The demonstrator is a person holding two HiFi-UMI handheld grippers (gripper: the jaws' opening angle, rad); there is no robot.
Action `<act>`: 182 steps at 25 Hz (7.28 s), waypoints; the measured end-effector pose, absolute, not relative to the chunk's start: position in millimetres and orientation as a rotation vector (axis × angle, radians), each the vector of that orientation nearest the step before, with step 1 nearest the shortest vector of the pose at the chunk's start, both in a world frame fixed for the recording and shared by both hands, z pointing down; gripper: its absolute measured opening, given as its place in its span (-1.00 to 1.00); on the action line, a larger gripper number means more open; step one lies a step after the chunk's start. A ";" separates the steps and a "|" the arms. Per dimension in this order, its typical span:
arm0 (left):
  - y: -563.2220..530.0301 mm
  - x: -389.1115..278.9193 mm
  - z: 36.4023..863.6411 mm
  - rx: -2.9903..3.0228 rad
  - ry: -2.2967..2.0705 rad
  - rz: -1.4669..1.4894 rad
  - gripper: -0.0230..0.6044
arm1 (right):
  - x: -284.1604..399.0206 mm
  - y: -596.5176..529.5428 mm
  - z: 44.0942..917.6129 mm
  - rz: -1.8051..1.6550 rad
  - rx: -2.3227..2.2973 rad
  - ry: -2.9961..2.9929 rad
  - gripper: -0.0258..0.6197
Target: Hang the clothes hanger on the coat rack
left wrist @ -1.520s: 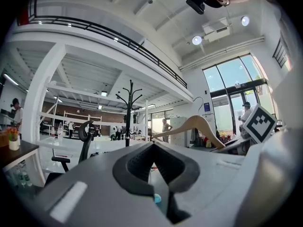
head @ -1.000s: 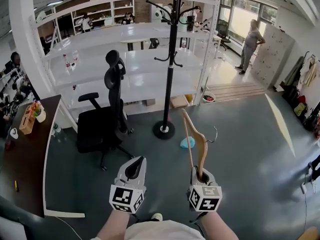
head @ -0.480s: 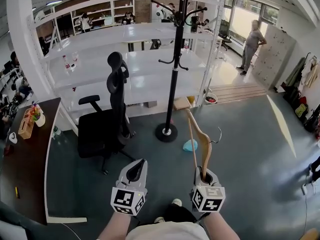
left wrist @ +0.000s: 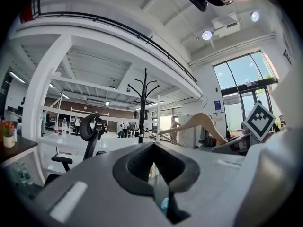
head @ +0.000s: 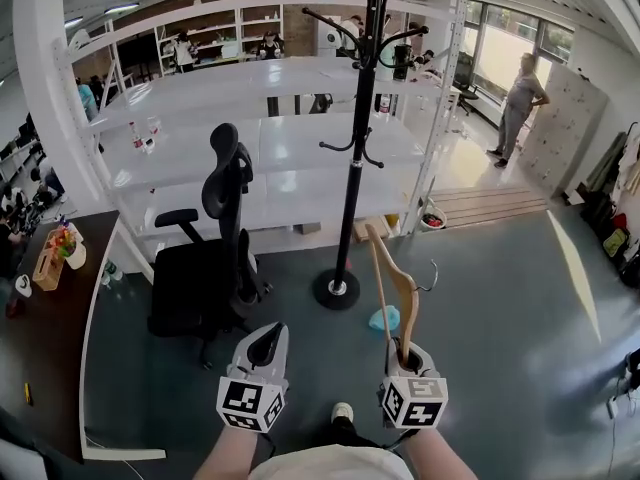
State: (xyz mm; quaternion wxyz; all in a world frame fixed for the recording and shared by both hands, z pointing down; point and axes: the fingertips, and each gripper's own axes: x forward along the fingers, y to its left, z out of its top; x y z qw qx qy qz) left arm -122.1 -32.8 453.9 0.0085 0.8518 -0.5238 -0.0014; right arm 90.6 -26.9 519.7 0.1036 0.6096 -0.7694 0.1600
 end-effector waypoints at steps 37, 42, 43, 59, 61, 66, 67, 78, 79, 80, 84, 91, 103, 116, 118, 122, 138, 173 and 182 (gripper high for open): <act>-357.5 -63.4 438.6 2.749 -1.579 0.003 -0.93 | 187.7 -372.9 484.3 0.439 1.936 -2.199 -0.84; -386.7 -64.3 434.7 2.767 -1.551 0.005 -0.93 | 189.7 -430.3 440.0 0.335 1.938 -2.207 -0.84; -390.9 -65.2 434.1 2.768 -1.546 0.008 -0.93 | 189.2 -440.9 431.4 0.318 1.936 -2.210 -0.84; -448.2 -88.6 445.8 2.732 -1.531 0.017 -0.93 | 166.1 -592.8 358.0 0.211 1.840 -2.190 -0.84; -450.2 -89.9 449.4 2.733 -1.528 0.026 -0.93 | 164.0 -605.5 362.5 0.192 1.831 -2.166 -0.84; -453.6 -99.7 455.0 2.720 -1.546 0.046 -0.93 | 153.0 -627.3 376.2 0.175 1.777 -2.141 -0.84; -454.3 -102.3 456.0 2.713 -1.549 0.047 -0.93 | 150.8 -630.5 377.1 0.183 1.772 -2.139 -0.84; -455.7 -121.0 464.6 2.650 -1.551 0.029 -0.93 | 133.1 -656.9 399.4 0.328 1.733 -2.161 -0.84; -455.6 -122.3 465.6 2.642 -1.556 0.033 -0.93 | 133.2 -657.8 400.7 0.335 1.736 -2.163 -0.83; -455.5 -123.3 465.9 2.637 -1.560 0.035 -0.93 | 133.9 -658.4 401.2 0.338 1.741 -2.164 -0.84; -457.0 -124.9 464.8 2.629 -1.574 0.037 -0.93 | 137.2 -659.6 402.0 0.341 1.761 -2.173 -0.83; -456.2 -125.3 455.7 2.639 -1.586 0.021 -0.93 | 134.4 -648.7 402.5 0.399 1.754 -2.245 -0.79; -443.6 -112.7 439.8 2.676 -1.581 -0.028 -0.93 | 146.1 -609.8 353.6 0.191 1.873 -2.464 -0.02; -399.0 -69.9 418.7 2.759 -1.502 -0.090 -0.93 | 151.6 -480.3 335.2 -0.158 1.949 -2.426 -0.58; -386.0 -62.5 416.9 2.769 -1.491 -0.095 -0.93 | 152.8 -457.0 340.9 -0.179 1.970 -2.413 -0.73; -360.7 -50.4 411.8 2.783 -1.481 -0.099 -0.93 | 149.2 -417.5 361.8 -0.182 1.976 -2.379 -0.83; -244.7 -38.3 437.9 2.713 -1.575 -0.028 -0.93 | 133.4 -279.3 481.9 0.163 1.789 -2.447 -0.84; 38.0 -136.8 456.0 2.671 -1.534 -0.010 -0.93 | 33.9 25.5 516.2 0.273 1.725 -2.372 -0.84; 72.9 -121.3 437.6 2.687 -1.561 -0.055 -0.93 | 47.8 63.6 496.9 0.212 1.717 -2.406 -0.84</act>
